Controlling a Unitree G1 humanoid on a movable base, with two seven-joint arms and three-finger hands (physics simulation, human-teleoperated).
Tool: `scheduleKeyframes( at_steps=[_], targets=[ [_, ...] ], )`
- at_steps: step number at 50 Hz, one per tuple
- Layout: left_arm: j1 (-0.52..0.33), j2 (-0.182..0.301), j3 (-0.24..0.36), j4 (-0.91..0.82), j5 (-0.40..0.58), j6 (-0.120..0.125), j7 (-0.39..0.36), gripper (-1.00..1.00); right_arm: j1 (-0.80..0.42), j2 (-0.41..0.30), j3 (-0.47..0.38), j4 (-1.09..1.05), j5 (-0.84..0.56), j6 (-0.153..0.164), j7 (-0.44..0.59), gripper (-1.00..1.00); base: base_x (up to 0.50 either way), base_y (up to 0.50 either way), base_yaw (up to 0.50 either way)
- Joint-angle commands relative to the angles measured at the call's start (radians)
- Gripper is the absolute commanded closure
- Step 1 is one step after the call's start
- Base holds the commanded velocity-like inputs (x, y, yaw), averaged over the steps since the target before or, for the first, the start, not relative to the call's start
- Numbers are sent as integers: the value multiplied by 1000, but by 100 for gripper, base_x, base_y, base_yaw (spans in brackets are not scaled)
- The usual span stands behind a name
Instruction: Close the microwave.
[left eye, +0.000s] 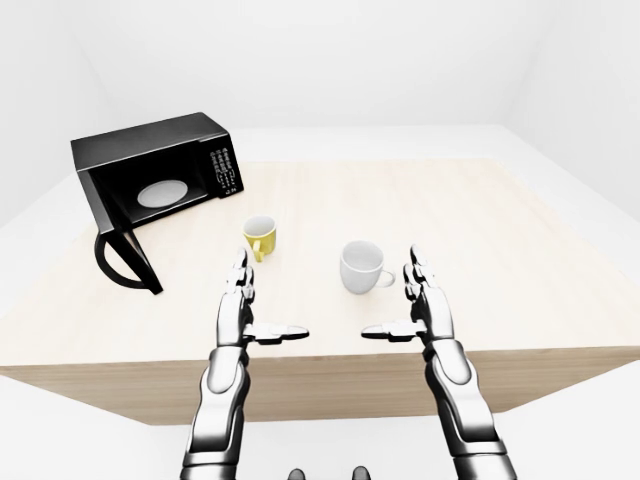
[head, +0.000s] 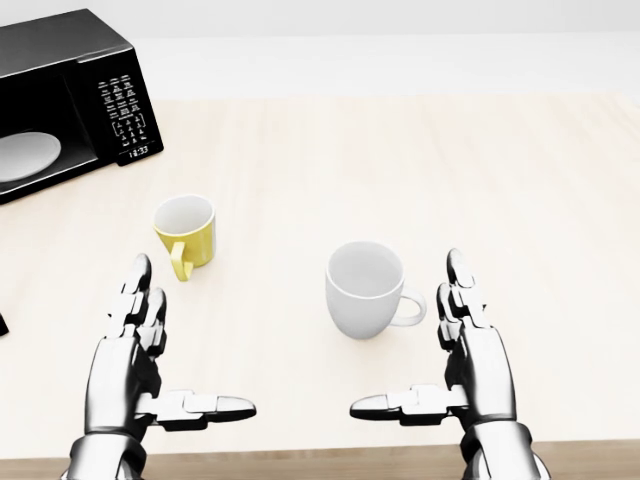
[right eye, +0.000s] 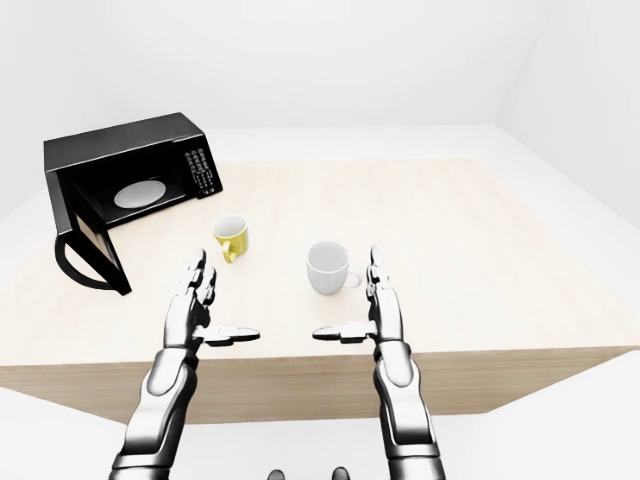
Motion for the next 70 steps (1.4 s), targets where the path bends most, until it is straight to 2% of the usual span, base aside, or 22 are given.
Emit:
scheduleKeyframes(
  at_steps=[1, 2, 11, 13, 18, 23, 24, 25, 26, 28, 29, 30, 31, 33, 35, 38, 41, 46, 70],
  targets=[
    [1, 10, 28, 3, -41, -38, -11, -100, 1, -8, -13, -1, 7, 2, 29, -100, 0, 0, 0],
    [5, 10, 26, -6, -46, -29, -16, -100, 2, -8, -13, -2, 7, 3, 29, -100, 0, 0, 0],
    [25, 6, 15, -45, -46, -6, -25, -100, 0, -5, -7, 3, 5, 4, 29, -100, 0, 0, 0],
    [19, 7, 16, -29, -43, -17, -24, -100, 0, -5, -7, 4, 3, 3, 28, -100, 0, 0, 0],
    [23, 6, 13, -35, -40, -13, -24, -100, -4, -4, -3, 16, -1, -3, 27, -100, 0, 0, 0],
    [12, 2, -3, 0, -31, -15, -35, -100, -29, -4, -5, 94, -8, -39, 19, -100, 0, 0, 0],
    [16, -1, -11, 5, -20, -25, -30, -100, -30, -2, -2, 94, -11, -37, 16, -100, 0, 0, 0],
    [40, -3, -26, -38, -5, -16, -31, -100, -15, 0, 7, 50, -15, -13, 16, -100, 0, 0, 0],
    [41, -3, -26, -41, -4, -16, -31, -100, -14, 0, 7, 47, -16, -11, 16, -100, 0, 0, 0],
    [74, -1, -33, -116, 1, 7, -38, -100, 6, 0, 12, -9, -20, 14, 15, -100, 0, 0, 0],
    [100, 2, -29, -187, -7, 38, -44, -100, 31, -1, 17, -84, -26, 46, 14, -100, 0, 0, 0],
    [113, 3, -27, -227, -13, 58, -49, -100, 40, -1, 19, -111, -31, 55, 13, -100, 0, 0, 0],
    [139, 5, -25, -300, -22, 89, -57, -100, 57, 0, 22, -163, -35, 79, 12, -100, 0, 0, 0],
    [187, 6, -16, -437, -35, 119, -62, -100, 106, 1, 40, -310, -61, 86, 5, -100, 0, 0, 0],
    [224, 6, -3, -536, -47, 119, -72, -100, 145, 2, 56, -432, -78, 86, 5, -100, 0, 0, 0],
    [281, 0, 49, -717, -90, 119, -90, -100, 209, -3, 80, -630, -103, 86, 9, -100, 0, 0, 0],
    [309, -17, 88, -783, -108, 119, -117, -100, 236, -4, 84, -728, -101, 86, 17, -100, 0, 0, 0],
    [286, -31, 112, -767, -103, 119, -133, -100, 231, -3, 66, -716, -87, 86, 19, -100, 0, 0, 0],
    [277, -33, 109, -737, -114, 119, -134, -100, 233, -1, 53, -685, -64, 86, 38, -100, 0, 0, 0]
  ],
)
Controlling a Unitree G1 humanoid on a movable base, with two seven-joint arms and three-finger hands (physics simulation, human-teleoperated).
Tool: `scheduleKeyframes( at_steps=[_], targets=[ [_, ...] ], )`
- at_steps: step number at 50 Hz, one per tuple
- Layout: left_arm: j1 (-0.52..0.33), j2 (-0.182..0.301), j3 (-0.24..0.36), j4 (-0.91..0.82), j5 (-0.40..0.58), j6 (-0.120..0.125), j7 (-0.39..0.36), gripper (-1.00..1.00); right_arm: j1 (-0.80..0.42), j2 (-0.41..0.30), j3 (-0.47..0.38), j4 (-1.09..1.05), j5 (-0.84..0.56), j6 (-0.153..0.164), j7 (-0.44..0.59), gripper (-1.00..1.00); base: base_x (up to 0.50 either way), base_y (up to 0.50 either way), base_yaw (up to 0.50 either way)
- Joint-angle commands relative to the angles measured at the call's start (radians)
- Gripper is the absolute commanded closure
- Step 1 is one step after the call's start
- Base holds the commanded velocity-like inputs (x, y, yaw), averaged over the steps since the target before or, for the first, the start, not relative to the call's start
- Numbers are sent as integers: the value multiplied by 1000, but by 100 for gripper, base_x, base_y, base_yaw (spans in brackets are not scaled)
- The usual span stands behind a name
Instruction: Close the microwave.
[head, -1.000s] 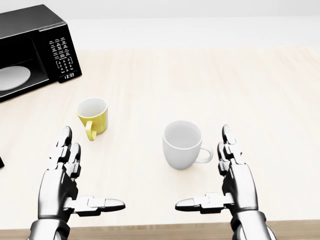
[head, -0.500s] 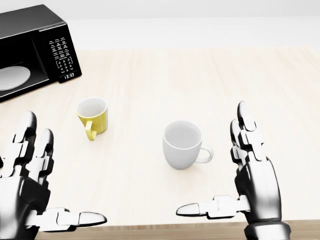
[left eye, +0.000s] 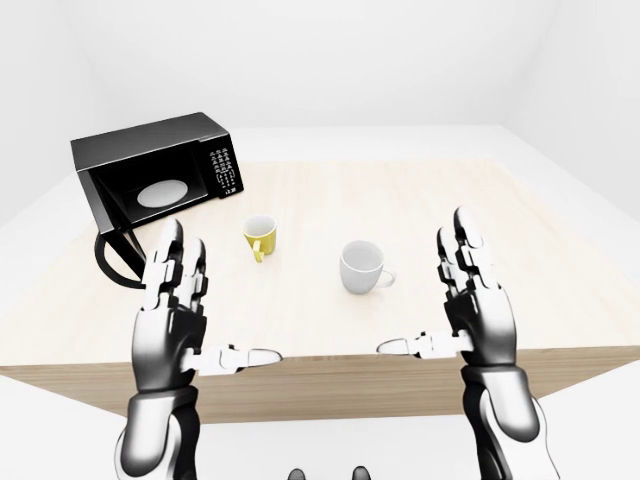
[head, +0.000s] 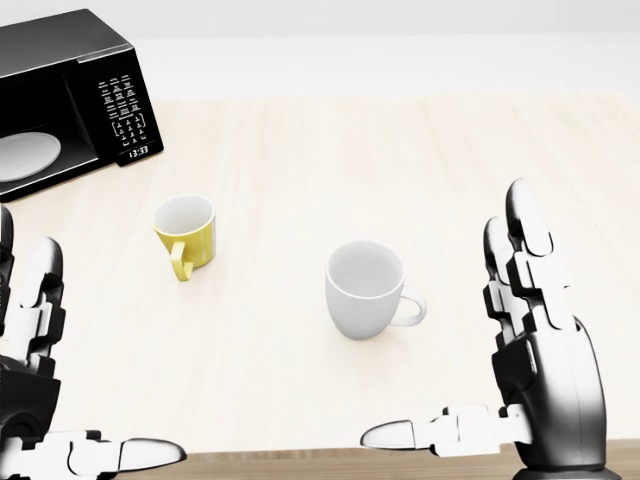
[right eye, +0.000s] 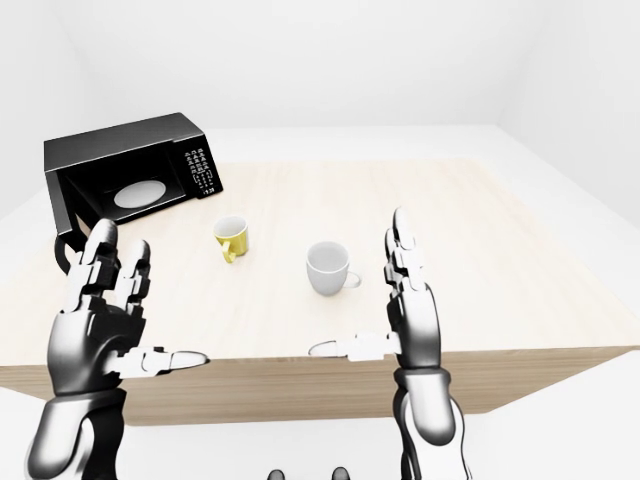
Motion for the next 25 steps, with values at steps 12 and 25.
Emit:
scheduleKeyframes(
  at_steps=[12, 25],
  targets=[
    [8, 0, 4, -20, -21, 0, -18, -100, 23, -6, 8, -20, -41, 0, 9, -100, 0, 9, 0],
    [11, 0, -2, -19, -18, 0, -23, -100, 19, -7, 34, 16, -82, 0, 2, -100, 0, 50, 0]
  ],
)
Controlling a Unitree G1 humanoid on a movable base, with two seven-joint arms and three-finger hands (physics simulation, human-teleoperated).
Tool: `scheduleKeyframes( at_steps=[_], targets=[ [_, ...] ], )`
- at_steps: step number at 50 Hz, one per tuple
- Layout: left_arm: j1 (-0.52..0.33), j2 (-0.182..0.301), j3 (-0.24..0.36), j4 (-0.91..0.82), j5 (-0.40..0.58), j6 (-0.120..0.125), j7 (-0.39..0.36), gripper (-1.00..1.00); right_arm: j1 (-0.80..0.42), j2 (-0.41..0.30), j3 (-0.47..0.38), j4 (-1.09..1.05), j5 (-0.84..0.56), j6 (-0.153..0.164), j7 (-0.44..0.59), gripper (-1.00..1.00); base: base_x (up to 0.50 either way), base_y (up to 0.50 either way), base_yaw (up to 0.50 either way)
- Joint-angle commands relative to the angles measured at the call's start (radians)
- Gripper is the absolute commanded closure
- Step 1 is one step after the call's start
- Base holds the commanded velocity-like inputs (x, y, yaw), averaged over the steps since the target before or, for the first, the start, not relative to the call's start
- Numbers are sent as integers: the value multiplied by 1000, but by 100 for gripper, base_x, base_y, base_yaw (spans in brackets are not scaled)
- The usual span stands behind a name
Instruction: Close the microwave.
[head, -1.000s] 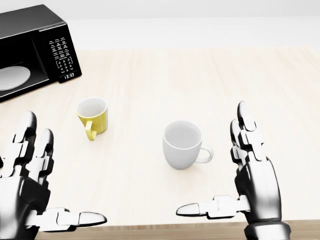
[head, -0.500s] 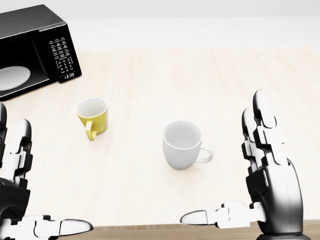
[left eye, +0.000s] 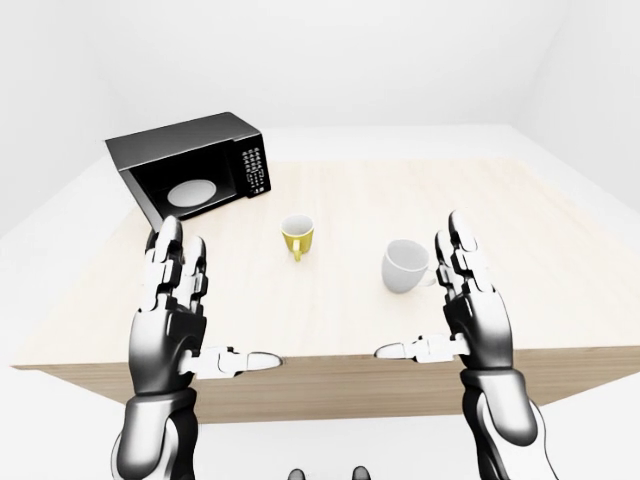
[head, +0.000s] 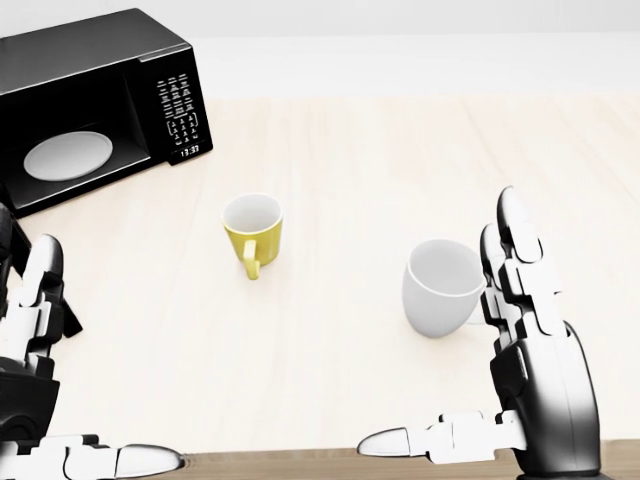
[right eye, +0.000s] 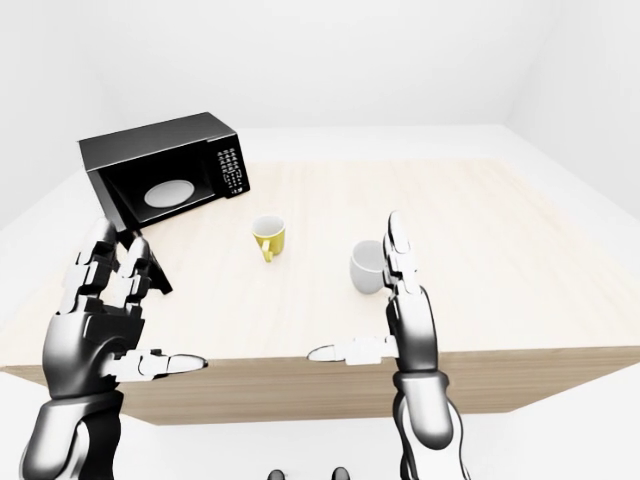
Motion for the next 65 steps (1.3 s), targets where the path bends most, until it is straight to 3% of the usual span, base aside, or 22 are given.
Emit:
scheduleKeyframes(
  at_steps=[1, 65],
  targets=[
    [1, 1, -5, 6, 2, 0, -6, -100, -3, -2, 20, 31, -30, 0, -3, -100, 0, 50, 0],
    [8, 2, -10, 4, 9, 0, -14, -100, -4, -9, 56, 59, -50, 0, -15, -100, 0, 50, 0]
  ],
)
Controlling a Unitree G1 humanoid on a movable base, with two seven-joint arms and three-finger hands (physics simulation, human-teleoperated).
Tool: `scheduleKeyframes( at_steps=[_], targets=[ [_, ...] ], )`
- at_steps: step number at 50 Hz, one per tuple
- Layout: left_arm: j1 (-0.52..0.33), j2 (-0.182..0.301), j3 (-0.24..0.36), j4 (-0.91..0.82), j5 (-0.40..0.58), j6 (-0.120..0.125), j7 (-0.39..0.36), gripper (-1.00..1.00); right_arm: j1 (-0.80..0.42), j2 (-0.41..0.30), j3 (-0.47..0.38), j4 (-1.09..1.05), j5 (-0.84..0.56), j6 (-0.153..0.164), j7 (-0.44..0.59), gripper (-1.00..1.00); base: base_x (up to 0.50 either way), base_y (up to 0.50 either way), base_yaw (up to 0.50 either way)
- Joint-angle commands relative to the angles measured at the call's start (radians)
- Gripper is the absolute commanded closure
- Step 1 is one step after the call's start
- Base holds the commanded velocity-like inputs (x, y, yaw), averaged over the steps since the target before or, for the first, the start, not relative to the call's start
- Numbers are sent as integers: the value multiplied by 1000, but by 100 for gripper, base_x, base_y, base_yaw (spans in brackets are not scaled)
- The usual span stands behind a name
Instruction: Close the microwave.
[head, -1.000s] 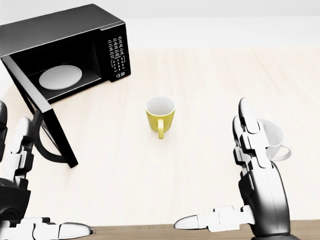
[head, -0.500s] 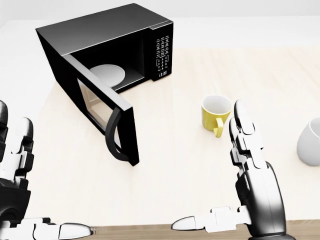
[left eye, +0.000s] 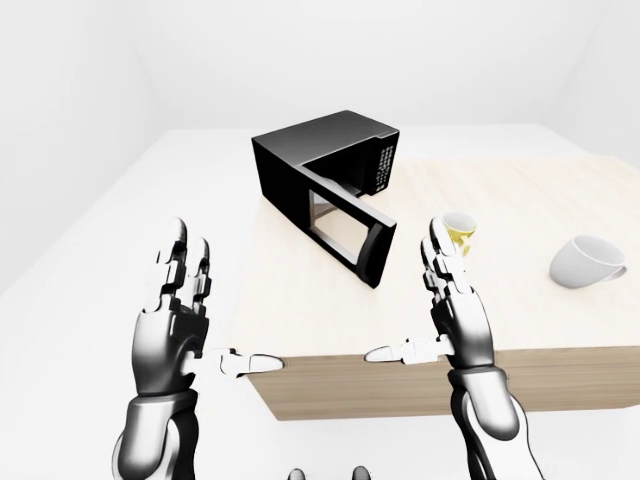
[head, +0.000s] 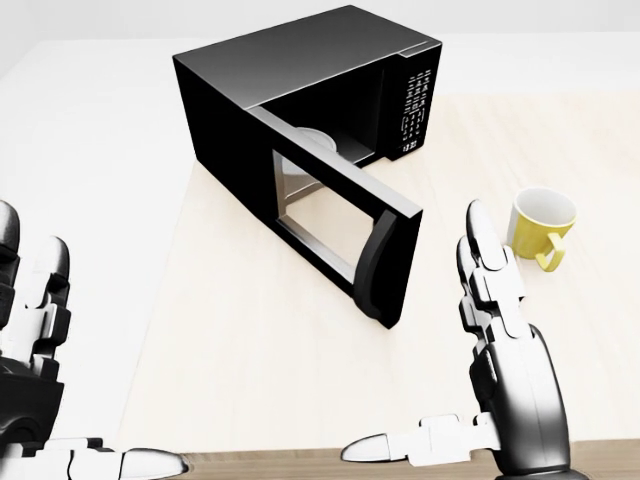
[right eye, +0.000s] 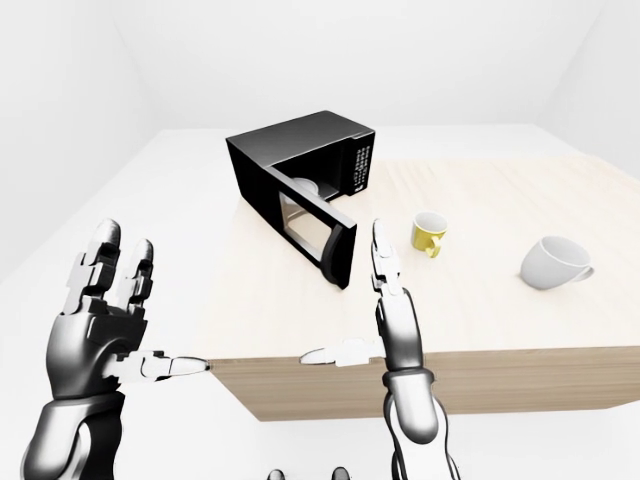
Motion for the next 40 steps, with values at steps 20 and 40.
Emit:
scheduleKeyframes(
  at_steps=[20, 40],
  targets=[
    [-1, 0, 2, 19, -6, 0, 2, -100, -2, 4, -11, 5, 21, 0, -17, -100, 0, 8, 0],
    [-3, -3, 11, 5, -11, 0, 5, -100, -13, 13, -13, -3, 7, 0, -58, -100, 0, 23, 0]
  ],
)
